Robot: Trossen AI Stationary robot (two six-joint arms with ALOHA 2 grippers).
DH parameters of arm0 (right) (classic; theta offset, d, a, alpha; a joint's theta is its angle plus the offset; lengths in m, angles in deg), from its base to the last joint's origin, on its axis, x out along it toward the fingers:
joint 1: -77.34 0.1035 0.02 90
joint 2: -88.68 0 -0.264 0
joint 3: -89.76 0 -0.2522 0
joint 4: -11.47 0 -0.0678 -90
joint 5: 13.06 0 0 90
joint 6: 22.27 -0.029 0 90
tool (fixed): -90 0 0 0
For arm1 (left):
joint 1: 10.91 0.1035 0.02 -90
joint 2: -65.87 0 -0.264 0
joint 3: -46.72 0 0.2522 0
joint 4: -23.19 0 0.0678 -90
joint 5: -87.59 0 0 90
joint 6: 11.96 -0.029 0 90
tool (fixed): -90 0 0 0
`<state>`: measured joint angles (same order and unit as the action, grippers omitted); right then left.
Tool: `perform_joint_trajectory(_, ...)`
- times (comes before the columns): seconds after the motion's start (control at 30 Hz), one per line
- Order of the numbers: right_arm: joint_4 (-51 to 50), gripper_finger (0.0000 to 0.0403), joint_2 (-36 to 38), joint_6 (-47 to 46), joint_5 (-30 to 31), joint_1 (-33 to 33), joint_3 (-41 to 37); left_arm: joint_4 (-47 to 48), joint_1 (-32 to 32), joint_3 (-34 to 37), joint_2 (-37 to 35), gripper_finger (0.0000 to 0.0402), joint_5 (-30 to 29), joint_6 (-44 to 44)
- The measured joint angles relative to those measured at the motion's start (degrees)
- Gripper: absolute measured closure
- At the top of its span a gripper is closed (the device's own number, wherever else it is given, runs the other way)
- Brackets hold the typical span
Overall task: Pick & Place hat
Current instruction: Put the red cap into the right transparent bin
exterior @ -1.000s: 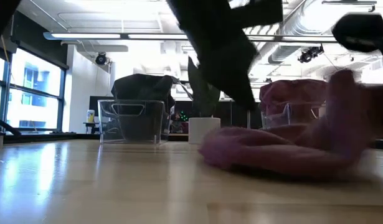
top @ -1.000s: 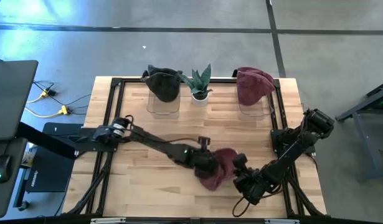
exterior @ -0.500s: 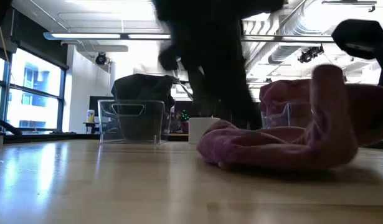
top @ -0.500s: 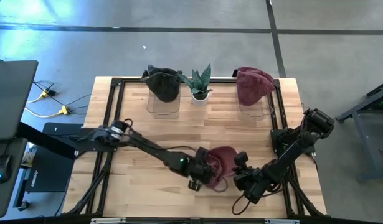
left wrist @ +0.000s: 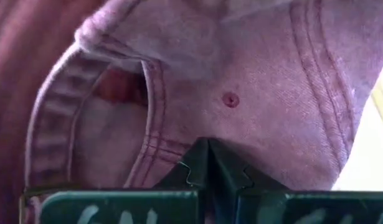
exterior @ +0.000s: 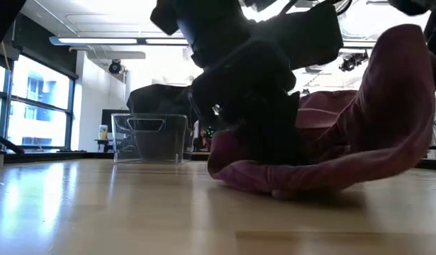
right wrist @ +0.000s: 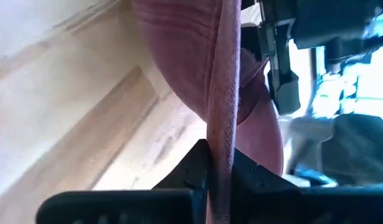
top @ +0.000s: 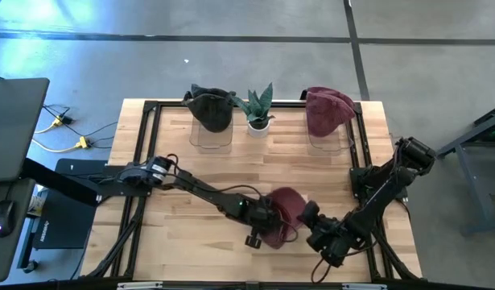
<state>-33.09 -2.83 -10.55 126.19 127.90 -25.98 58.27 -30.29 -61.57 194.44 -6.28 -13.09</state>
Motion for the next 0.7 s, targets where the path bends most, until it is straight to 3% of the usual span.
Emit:
perform_joint_trajectory(0.2,0.10,0.0392,0.00,4.10,0.77,0.20,0.07,12.65,-0.17,-4.72,-1.78,0.0396,0.11,-0.53)
perform_joint_trajectory(0.4,-1.81,0.0393,0.00,-6.91,-0.35,0.07,0.15,24.20,-0.86,-10.12,-3.63,0.0396,-1.84,-3.41)
perform_joint_trajectory(0.6,-1.21,0.0397,0.15,-25.44,-4.08,-0.02,-3.59,38.63,-4.39,-15.71,-3.71,0.0396,-16.63,-1.51)
perform_joint_trajectory(0.7,4.68,0.0396,1.73,-33.10,-3.07,0.27,-7.93,44.71,-6.25,-15.77,-4.08,0.0396,-23.17,1.21)
